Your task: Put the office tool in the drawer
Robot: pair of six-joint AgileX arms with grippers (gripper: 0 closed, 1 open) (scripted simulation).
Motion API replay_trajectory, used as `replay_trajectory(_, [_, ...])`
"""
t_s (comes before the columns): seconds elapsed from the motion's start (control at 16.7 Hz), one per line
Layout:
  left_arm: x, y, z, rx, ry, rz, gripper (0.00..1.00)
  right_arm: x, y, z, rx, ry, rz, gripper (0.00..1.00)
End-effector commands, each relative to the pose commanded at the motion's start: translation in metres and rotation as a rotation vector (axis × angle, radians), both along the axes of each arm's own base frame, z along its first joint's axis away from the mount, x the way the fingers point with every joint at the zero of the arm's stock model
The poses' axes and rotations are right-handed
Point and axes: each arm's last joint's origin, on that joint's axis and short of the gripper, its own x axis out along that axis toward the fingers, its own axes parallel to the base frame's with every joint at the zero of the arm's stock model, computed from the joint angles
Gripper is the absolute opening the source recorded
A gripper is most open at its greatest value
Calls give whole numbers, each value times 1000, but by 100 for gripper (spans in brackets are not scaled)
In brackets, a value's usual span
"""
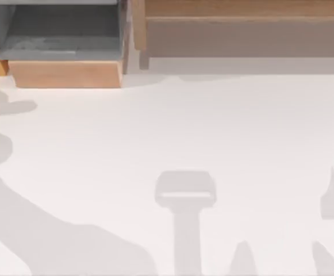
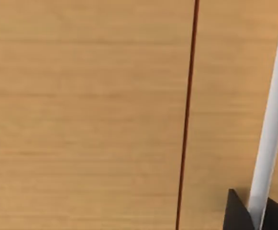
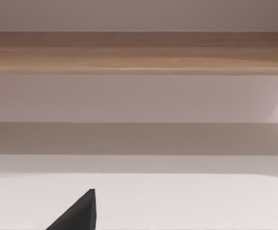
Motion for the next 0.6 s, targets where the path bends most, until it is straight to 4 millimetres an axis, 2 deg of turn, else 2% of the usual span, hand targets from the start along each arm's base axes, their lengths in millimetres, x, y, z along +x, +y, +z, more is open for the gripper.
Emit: replay_trajectory(0.6, [0, 0, 0, 0, 0, 0, 75, 0, 0, 0, 0, 0, 0, 100])
